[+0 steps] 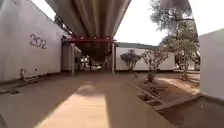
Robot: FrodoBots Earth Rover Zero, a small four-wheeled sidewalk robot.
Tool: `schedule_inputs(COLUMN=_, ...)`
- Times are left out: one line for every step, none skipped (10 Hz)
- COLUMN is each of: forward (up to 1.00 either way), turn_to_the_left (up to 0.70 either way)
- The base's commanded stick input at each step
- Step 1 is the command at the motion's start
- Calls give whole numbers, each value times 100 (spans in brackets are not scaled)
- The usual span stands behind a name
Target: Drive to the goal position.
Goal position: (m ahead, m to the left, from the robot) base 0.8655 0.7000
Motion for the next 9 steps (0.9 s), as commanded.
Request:
schedule_inputs(forward=70, turn_to_the_left=0)
schedule_inputs(forward=70, turn_to_the_left=0)
schedule_inputs(forward=64, turn_to_the_left=0)
schedule_inputs(forward=53, turn_to_the_left=0)
schedule_inputs(forward=43, turn_to_the_left=0)
schedule_inputs(forward=32, turn_to_the_left=0)
schedule_inputs(forward=21, turn_to_the_left=0)
schedule_inputs(forward=11, turn_to_the_left=0)
schedule_inputs(forward=0, turn_to_the_left=0)
